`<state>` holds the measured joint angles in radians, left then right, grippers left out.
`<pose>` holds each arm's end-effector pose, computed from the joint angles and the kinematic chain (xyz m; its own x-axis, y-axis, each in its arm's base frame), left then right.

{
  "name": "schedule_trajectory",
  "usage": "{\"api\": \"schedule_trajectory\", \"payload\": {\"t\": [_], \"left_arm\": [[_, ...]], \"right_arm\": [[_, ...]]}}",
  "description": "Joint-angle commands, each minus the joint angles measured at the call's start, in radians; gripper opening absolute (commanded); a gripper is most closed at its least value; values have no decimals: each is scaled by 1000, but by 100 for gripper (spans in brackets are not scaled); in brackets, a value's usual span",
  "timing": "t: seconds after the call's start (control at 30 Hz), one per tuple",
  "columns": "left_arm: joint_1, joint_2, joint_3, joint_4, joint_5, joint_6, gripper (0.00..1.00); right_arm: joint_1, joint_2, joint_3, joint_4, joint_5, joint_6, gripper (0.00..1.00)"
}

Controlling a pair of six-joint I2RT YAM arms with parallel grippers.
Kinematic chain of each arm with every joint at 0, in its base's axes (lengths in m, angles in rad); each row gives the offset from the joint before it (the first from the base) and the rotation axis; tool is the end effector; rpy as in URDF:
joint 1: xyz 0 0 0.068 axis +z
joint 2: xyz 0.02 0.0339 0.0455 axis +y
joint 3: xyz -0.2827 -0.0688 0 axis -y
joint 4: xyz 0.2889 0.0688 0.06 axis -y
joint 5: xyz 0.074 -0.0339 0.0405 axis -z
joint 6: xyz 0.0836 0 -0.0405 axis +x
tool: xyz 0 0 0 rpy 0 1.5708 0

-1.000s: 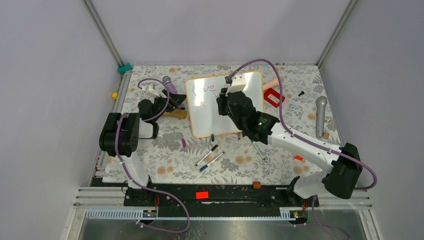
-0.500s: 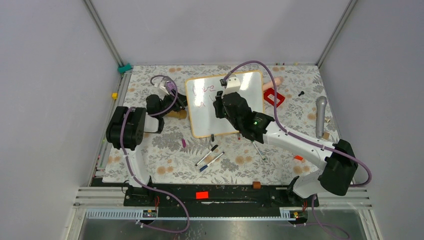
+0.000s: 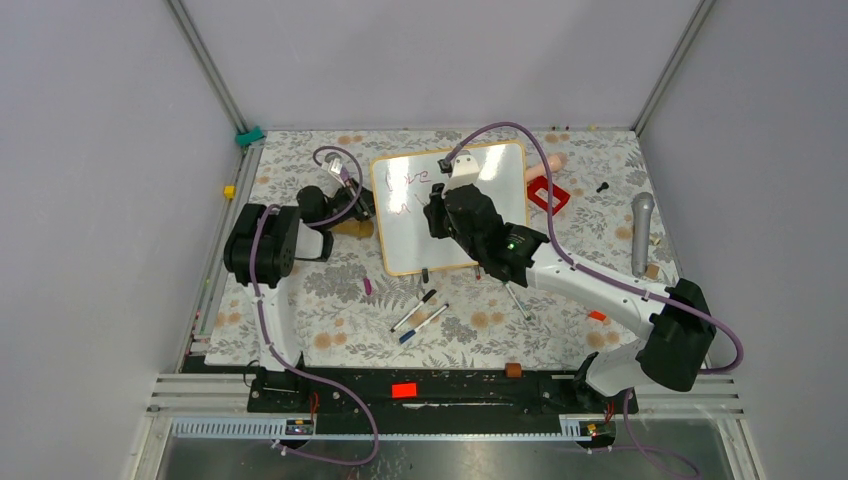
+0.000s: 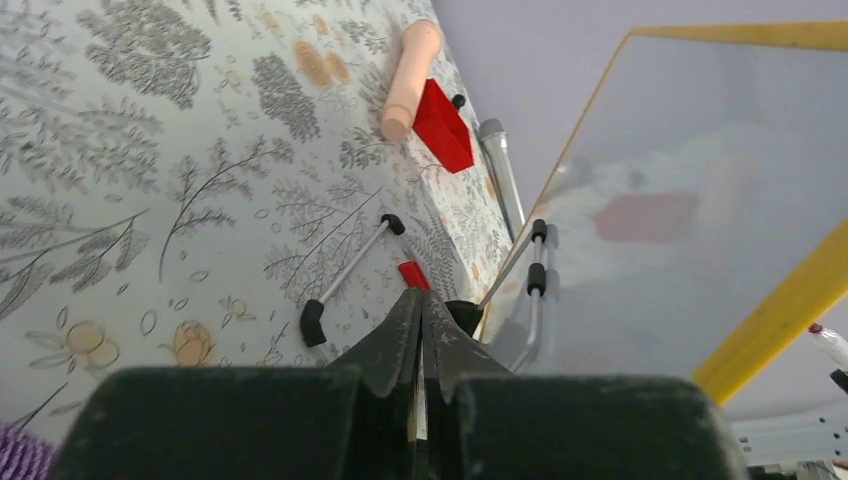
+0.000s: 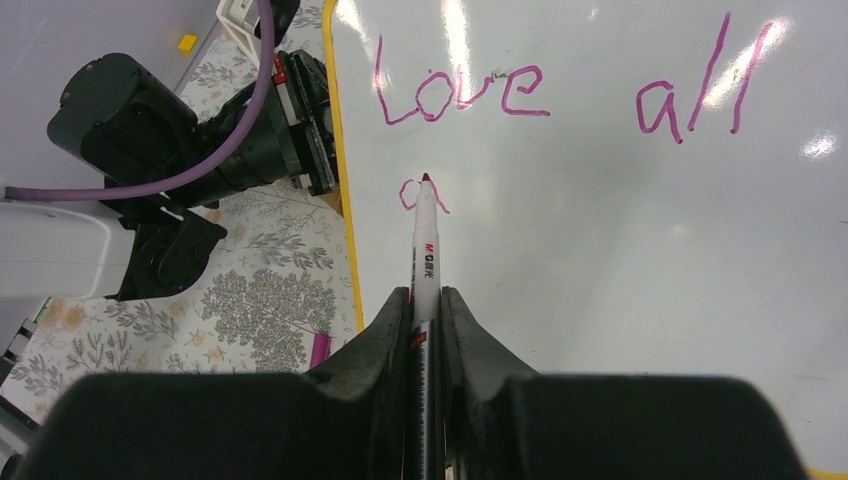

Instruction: Write a sentence on the whiteboard

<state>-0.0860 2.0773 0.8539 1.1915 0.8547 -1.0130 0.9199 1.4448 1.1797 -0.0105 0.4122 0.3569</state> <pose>0.4337 -0.1007 0.1054 -0.7020 -0.4985 -0.5086 0.4005 0.3142 -0.8607 0.2835 0.3170 0.3352 -0.3275 0.0983 -0.9397 -0.4065 0.8832 0.2340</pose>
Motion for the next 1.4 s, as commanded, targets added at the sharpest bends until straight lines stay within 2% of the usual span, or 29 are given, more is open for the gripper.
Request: {"api": "schedule_trajectory", "payload": {"t": [0.0,0.1,0.6,1.03,1.37], "left_arm": [[2,56,54,238,99,-122,0],[4,68,76,268,118,-171,0],[-2,107,84,265,169,-144,0],[-47,175,155,267,237,-225,0],[-67,166,175,274,263,-228,0]], "right_arm": [[-7,8,17,18,-16,13,0],[-7,5,15,18,-18,14,0],[-7,-3,9,18,-15,13,0],[-7,5,14,17,-30,19,0],[-6,16,21,-14,-37,21,0]]}}
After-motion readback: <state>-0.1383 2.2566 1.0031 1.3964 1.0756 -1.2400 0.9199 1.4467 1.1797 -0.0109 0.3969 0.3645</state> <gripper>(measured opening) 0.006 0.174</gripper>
